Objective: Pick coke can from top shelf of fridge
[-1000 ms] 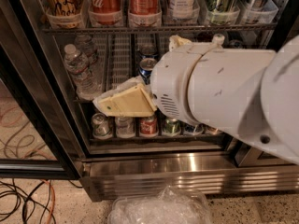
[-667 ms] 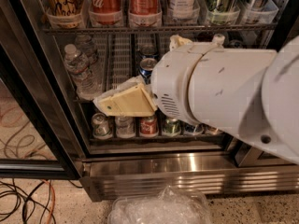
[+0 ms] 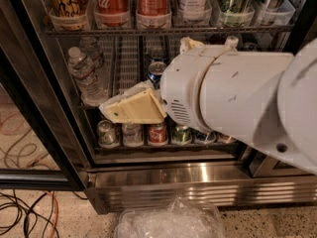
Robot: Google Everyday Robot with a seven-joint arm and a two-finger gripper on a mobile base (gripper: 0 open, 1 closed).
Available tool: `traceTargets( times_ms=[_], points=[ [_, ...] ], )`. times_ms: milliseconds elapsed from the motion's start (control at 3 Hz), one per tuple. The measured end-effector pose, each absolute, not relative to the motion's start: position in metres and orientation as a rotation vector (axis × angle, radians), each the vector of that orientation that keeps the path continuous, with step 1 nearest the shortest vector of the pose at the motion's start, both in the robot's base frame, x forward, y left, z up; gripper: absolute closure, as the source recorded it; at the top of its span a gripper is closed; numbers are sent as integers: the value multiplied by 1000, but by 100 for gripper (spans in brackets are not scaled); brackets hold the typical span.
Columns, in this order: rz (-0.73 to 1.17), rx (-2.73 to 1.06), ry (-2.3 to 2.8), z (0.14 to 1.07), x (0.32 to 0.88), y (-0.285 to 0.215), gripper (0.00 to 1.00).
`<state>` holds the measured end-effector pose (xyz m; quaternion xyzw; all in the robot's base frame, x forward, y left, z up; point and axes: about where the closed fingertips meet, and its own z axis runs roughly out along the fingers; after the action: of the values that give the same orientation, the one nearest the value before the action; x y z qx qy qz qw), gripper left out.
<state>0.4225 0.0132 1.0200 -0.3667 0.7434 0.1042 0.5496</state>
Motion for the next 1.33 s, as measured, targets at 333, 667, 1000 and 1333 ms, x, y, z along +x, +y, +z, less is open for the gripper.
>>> traceTargets(
  times_ms=[333, 667, 1000, 1333],
  points=[
    [209, -815, 1724, 1031, 440, 15, 0],
    [152, -700, 1685, 1036, 469, 13, 0],
    [107, -653, 1612, 1069, 473, 17, 0],
    [107, -653, 1612, 1069, 473, 17, 0]
  ],
)
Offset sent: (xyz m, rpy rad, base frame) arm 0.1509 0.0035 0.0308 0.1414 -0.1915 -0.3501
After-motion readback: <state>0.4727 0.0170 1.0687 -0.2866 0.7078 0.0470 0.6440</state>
